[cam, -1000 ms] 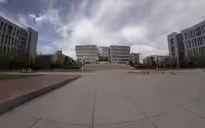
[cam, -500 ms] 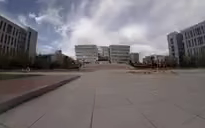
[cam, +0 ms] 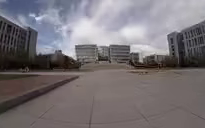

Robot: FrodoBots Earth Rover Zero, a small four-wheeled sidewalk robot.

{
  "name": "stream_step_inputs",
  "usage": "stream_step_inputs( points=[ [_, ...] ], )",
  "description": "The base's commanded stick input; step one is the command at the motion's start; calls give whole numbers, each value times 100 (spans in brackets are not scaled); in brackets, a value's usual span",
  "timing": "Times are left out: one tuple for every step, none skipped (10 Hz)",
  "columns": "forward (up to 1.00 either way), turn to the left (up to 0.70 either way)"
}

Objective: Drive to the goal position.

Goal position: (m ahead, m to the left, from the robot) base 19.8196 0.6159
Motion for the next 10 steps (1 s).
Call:
stream_step_inputs(
  points=[
    [70,0],
    [70,0],
    [70,0],
    [70,0],
    [70,0],
    [70,0],
    [70,0],
    [70,0],
    [70,0],
    [70,0]
  ],
)
